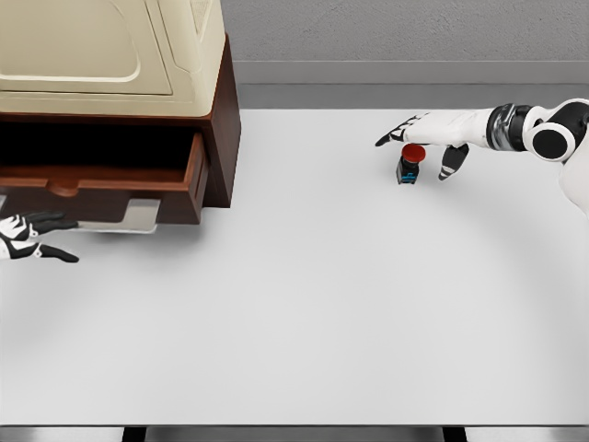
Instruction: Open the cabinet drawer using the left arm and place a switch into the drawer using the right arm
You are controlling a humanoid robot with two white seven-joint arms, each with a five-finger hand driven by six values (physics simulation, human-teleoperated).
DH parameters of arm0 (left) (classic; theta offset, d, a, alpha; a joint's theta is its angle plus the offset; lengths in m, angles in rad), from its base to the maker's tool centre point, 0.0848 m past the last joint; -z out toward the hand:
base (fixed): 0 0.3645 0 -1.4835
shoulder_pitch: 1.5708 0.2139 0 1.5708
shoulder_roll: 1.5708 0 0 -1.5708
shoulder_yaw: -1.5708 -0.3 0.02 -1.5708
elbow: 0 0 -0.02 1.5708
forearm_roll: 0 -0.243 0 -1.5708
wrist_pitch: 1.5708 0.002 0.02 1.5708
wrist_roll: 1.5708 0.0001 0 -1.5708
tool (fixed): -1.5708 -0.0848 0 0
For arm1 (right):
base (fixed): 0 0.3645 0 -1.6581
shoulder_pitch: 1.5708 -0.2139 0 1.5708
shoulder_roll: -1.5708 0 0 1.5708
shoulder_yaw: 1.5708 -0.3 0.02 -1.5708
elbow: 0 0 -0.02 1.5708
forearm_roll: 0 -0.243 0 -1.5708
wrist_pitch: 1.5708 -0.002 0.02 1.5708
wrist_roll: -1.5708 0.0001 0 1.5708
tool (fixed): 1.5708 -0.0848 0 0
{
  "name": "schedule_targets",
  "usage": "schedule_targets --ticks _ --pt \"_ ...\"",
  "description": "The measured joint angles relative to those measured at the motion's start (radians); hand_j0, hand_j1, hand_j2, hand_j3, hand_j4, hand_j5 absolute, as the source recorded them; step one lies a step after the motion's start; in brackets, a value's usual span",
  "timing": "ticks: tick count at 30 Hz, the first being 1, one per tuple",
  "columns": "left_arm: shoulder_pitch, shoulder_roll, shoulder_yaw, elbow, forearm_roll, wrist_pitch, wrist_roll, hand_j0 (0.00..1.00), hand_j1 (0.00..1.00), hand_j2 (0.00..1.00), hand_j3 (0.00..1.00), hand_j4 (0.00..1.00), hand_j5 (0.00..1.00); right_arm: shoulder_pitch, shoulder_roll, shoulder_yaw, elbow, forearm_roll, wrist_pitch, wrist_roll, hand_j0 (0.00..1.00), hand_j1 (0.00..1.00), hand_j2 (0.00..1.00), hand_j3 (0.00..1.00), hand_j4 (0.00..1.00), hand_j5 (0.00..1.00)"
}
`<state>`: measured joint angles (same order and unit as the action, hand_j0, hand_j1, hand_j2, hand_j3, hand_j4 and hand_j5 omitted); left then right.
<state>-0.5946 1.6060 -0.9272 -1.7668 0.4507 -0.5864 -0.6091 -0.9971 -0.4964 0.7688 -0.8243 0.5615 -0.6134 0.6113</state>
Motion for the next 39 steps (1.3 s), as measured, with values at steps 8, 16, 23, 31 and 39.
schedule_targets --ticks 8,16,23,31,39 --pt "-0.001 0.025 -0.009 -0.003 0.024 -0.02 -0.002 1.0 1.0 1.0 1.0 1.0 1.0 0.0 0.0 0.0 0.001 0.0 0.0 0.0 0.93 0.93 0.93 0.93 0.93 0.93" --pt "-0.002 0.034 -0.002 0.0 0.033 -0.024 -0.002 1.0 1.0 1.0 1.0 1.0 1.0 0.0 0.0 0.0 0.001 0.0 0.0 0.0 0.88 0.88 0.88 0.88 0.88 0.88" --pt "-0.01 0.041 0.014 0.001 0.046 -0.034 -0.006 1.0 1.0 1.0 1.0 1.0 1.0 0.0 0.002 0.0 0.008 0.0 0.0 0.0 0.85 0.85 0.85 0.85 0.85 0.85" --pt "-0.015 0.05 0.016 0.004 0.062 -0.027 -0.002 1.0 1.0 1.0 1.0 1.0 1.0 0.0 0.003 0.0 0.018 0.0 0.0 0.0 0.73 0.73 0.73 0.73 0.73 0.73" --pt "-0.021 0.07 0.02 0.004 0.084 -0.027 -0.002 1.0 1.0 1.0 1.0 1.0 1.0 0.0 0.004 0.0 0.021 -0.001 0.0 0.0 0.71 0.71 0.71 0.71 0.71 0.71"
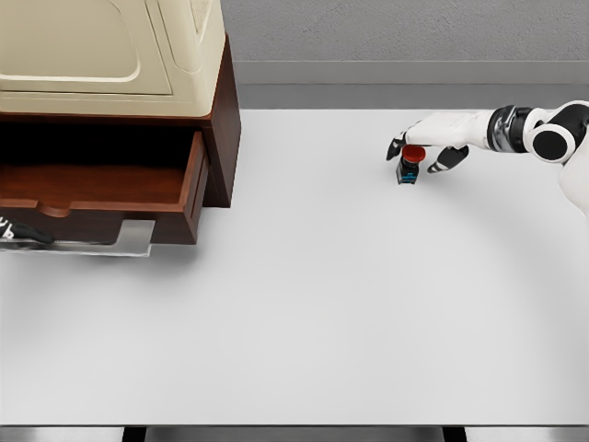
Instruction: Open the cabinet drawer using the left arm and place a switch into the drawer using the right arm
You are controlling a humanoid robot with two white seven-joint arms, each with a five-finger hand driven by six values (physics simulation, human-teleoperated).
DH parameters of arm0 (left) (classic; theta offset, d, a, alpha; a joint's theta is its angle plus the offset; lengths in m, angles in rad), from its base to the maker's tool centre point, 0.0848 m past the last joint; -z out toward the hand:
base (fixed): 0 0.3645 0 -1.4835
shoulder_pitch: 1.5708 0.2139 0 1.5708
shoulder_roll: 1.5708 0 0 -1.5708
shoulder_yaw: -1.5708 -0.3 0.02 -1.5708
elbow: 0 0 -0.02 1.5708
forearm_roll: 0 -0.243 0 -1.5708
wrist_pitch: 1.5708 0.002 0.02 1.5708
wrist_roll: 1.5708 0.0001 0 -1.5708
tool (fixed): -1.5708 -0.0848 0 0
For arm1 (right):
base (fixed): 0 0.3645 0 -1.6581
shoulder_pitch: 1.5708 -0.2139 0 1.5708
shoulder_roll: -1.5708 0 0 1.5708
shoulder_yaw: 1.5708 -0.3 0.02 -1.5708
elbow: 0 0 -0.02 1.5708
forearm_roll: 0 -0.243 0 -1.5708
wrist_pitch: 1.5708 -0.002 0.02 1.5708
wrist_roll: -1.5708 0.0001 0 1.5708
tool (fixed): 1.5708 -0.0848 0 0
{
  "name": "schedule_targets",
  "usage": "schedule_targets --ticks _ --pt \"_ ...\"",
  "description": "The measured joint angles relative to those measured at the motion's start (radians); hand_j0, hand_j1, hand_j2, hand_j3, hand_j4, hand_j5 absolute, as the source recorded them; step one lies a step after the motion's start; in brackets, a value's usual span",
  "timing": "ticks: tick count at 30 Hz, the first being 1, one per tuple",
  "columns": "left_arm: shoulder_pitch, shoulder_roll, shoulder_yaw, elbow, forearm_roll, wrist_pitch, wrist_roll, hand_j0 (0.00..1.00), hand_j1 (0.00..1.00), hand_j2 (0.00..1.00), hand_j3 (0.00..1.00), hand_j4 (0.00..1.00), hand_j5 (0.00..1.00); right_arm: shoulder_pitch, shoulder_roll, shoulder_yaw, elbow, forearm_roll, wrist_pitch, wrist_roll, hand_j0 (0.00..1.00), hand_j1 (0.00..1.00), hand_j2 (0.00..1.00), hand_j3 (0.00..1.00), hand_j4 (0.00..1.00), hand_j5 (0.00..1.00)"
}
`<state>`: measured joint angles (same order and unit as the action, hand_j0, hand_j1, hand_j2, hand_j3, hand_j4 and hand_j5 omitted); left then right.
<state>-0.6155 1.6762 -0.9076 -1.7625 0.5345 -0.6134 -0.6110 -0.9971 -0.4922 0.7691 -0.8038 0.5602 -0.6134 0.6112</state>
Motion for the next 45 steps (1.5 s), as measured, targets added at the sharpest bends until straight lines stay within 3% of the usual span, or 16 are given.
schedule_targets --ticks 10,13,21,23,26,31,34,45 --pt "-0.003 0.042 0.003 0.0 0.061 0.0 0.0 1.0 1.0 1.0 1.0 1.0 1.0 0.0 0.006 0.002 0.0 0.0 0.0 0.0 0.68 0.68 0.68 0.68 0.68 0.68" --pt "-0.002 0.058 -0.002 0.0 0.063 0.0 0.0 1.0 1.0 1.0 1.0 1.0 1.0 0.0 0.006 0.004 0.0 -0.003 0.002 -0.001 0.59 0.59 0.59 0.59 0.59 0.59" --pt "0.004 0.068 -0.004 0.0 0.065 0.0 0.0 1.0 1.0 1.0 1.0 1.0 1.0 0.0 0.007 0.007 0.001 -0.004 0.002 -0.001 0.56 0.56 0.56 0.56 0.56 0.56" --pt "0.008 0.069 -0.005 0.0 0.066 0.0 0.0 1.0 1.0 1.0 1.0 1.0 1.0 0.002 0.007 0.006 0.002 -0.004 0.002 -0.001 0.44 0.44 0.44 0.44 0.44 0.44" --pt "0.006 0.069 -0.005 0.0 0.066 0.0 0.0 1.0 1.0 1.0 1.0 1.0 1.0 0.0 0.008 0.006 0.008 -0.01 0.001 -0.001 0.37 0.37 0.37 0.37 0.37 0.37" --pt "-0.006 0.069 -0.001 0.0 0.067 0.0 0.0 1.0 1.0 1.0 1.0 1.0 1.0 0.0 0.008 0.002 0.014 -0.013 0.0 -0.001 0.35 0.35 0.35 0.35 0.35 0.35" --pt "-0.021 0.069 0.003 0.0 0.066 0.0 0.0 1.0 1.0 1.0 1.0 1.0 1.0 0.0 0.009 -0.001 0.014 -0.014 0.0 0.0 0.27 0.27 0.27 0.27 0.27 0.27" --pt "-0.052 0.069 0.008 0.0 0.063 0.0 0.0 1.0 1.0 1.0 1.0 1.0 1.0 -0.026 0.011 -0.009 -0.003 -0.047 0.0 0.0 0.26 0.26 0.26 0.26 0.26 0.26"
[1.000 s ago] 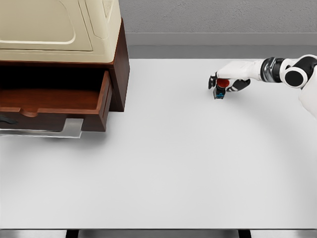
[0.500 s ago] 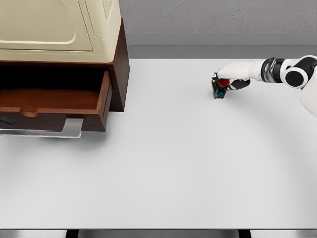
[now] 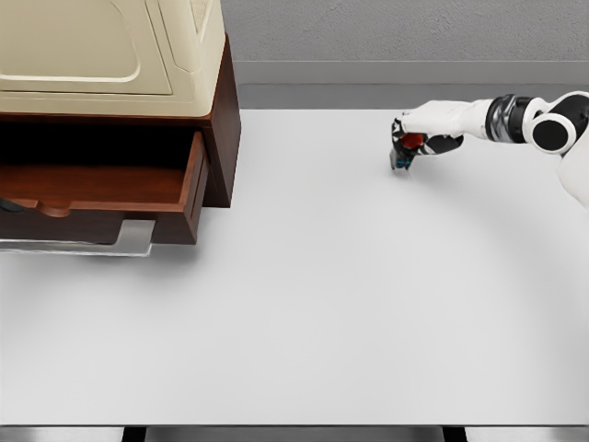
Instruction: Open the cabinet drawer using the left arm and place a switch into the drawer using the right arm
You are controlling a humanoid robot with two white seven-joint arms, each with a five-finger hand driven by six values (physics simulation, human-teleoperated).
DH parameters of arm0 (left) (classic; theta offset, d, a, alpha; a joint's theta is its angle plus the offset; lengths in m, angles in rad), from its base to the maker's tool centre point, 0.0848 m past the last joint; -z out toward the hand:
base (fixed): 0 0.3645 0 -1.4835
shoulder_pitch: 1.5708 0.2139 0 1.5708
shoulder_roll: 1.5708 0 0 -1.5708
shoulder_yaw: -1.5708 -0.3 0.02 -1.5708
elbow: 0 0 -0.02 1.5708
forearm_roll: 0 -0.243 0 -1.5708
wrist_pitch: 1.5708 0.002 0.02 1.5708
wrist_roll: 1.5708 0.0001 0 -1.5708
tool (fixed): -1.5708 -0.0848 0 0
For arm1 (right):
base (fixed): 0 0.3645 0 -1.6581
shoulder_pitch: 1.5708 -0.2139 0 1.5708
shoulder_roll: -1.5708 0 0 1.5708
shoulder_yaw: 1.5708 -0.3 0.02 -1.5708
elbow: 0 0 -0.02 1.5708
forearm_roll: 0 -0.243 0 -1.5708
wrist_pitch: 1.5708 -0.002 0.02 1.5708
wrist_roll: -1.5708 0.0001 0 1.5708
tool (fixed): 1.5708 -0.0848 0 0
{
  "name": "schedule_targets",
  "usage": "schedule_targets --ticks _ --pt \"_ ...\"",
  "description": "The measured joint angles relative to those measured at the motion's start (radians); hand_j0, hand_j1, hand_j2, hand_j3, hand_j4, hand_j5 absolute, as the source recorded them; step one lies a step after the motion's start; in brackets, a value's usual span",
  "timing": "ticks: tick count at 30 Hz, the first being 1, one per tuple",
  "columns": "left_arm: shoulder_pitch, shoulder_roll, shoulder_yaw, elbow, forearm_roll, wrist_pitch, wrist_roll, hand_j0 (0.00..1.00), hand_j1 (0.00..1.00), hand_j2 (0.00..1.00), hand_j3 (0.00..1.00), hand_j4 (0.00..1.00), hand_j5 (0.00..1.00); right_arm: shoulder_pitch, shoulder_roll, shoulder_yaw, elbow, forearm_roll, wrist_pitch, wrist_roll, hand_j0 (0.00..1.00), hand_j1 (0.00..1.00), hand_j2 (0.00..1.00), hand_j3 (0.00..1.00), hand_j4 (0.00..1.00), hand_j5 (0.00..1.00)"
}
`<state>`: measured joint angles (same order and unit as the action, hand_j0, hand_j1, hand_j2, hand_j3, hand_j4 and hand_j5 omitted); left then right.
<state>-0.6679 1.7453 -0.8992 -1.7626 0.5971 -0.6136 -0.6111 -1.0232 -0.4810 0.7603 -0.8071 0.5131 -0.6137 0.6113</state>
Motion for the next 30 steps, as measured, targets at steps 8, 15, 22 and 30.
schedule_targets --ticks 8,15,22,30 --pt "-0.001 0.0 0.001 0.0 0.002 0.0 0.0 1.0 1.0 1.0 1.0 1.0 1.0 -0.015 0.012 -0.001 -0.068 -0.024 -0.001 0.0 0.26 0.26 0.26 0.26 0.26 0.26" --pt "-0.001 0.0 -0.003 0.0 0.0 0.0 0.0 1.0 1.0 1.0 1.0 1.0 1.0 -0.011 0.017 0.003 -0.199 -0.051 -0.001 0.001 0.26 0.26 0.26 0.26 0.26 0.26" --pt "-0.002 0.0 -0.013 0.028 -0.021 0.0 0.0 1.0 1.0 1.0 1.0 1.0 1.0 0.005 0.011 0.013 -0.382 -0.064 -0.001 0.001 0.27 0.27 0.27 0.27 0.27 0.27" --pt "-0.003 0.0 -0.011 0.062 -0.025 0.0 0.0 1.0 1.0 1.0 1.0 1.0 1.0 0.012 -0.035 0.015 -0.593 -0.108 -0.001 0.001 0.27 0.27 0.27 0.27 0.27 0.27"
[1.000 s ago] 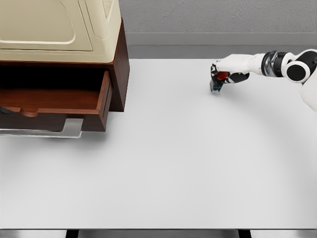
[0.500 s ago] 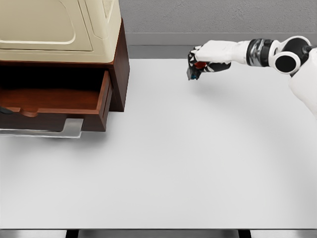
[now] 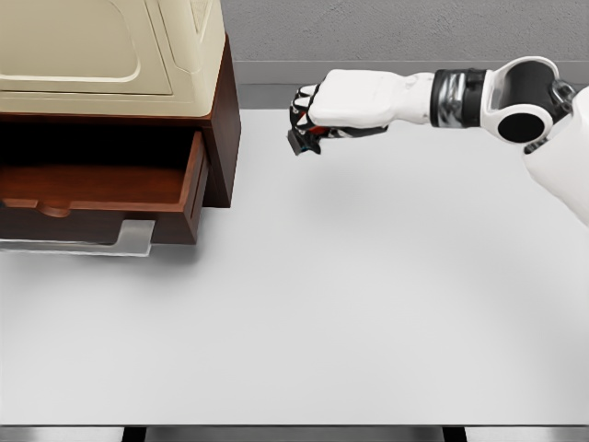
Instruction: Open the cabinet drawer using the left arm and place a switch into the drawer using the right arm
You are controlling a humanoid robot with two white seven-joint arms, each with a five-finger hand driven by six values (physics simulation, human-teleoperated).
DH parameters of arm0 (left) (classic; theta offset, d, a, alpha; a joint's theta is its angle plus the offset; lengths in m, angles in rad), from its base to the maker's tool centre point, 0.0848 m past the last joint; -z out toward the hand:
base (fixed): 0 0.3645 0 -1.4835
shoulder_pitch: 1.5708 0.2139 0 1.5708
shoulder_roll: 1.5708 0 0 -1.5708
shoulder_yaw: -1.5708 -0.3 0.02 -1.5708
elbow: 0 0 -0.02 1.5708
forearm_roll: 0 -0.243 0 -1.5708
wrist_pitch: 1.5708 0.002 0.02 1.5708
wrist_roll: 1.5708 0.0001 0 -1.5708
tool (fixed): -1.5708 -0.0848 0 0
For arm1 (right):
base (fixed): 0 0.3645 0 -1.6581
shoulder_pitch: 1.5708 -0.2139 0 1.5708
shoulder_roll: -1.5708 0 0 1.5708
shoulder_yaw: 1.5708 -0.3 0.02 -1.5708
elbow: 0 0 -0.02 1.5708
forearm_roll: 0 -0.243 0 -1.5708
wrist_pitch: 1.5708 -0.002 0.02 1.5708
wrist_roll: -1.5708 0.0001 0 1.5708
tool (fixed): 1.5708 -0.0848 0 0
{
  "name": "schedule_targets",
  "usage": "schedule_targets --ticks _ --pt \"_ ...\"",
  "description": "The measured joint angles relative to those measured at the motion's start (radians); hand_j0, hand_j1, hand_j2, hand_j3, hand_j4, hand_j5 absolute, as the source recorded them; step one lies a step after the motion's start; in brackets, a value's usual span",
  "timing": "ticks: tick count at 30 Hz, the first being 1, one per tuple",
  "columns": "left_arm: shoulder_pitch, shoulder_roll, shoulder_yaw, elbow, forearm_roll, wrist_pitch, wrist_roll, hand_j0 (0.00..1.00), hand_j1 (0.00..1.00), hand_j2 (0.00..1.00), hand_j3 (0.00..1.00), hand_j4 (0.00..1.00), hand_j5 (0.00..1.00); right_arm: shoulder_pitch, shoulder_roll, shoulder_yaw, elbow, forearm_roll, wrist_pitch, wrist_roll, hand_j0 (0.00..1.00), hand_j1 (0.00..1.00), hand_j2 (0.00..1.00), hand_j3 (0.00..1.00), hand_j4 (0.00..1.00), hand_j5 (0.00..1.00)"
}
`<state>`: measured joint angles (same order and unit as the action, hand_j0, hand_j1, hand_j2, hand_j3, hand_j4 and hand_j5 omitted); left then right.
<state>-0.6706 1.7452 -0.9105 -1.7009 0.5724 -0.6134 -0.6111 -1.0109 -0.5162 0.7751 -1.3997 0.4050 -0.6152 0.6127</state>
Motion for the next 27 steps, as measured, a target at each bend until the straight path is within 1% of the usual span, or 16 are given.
schedule_targets --ticks 4,7,11,15,17,20,27 --pt "0.0 0.0 0.001 0.001 0.0 0.0 0.0 1.0 1.0 1.0 1.0 1.0 1.0 -0.02 0.022 0.024 -0.043 -0.003 0.0 0.001 0.27 0.27 0.27 0.27 0.27 0.27" --pt "0.0 0.0 0.001 0.001 0.0 0.0 0.0 1.0 1.0 1.0 1.0 1.0 1.0 -0.044 0.05 0.042 -0.056 -0.004 0.0 0.0 0.27 0.27 0.27 0.27 0.27 0.27" --pt "0.0 0.0 0.0 0.0 0.0 0.0 0.0 1.0 1.0 1.0 1.0 1.0 1.0 -0.1 0.084 0.067 -0.062 -0.004 0.0 -0.001 0.27 0.27 0.27 0.27 0.27 0.27" --pt "0.0 0.0 0.0 -0.001 0.001 0.0 0.0 1.0 1.0 1.0 1.0 1.0 1.0 -0.117 0.104 0.087 -0.069 -0.007 0.0 0.0 0.27 0.27 0.27 0.27 0.27 0.27" --pt "0.0 0.0 0.0 -0.002 -0.002 -0.001 0.0 1.0 1.0 1.0 1.0 1.0 1.0 -0.138 0.109 0.094 -0.073 -0.022 0.0 0.0 0.27 0.27 0.27 0.27 0.27 0.27" --pt "0.0 0.0 0.0 -0.003 0.001 0.0 0.0 1.0 1.0 1.0 1.0 1.0 1.0 -0.149 0.122 0.11 -0.076 -0.041 0.001 -0.001 0.27 0.27 0.27 0.27 0.27 0.27" --pt "0.0 0.0 -0.001 -0.005 0.0 0.0 0.0 1.0 1.0 1.0 1.0 1.0 1.0 -0.207 0.175 0.157 -0.077 -0.051 0.001 -0.001 0.27 0.27 0.27 0.27 0.27 0.27"
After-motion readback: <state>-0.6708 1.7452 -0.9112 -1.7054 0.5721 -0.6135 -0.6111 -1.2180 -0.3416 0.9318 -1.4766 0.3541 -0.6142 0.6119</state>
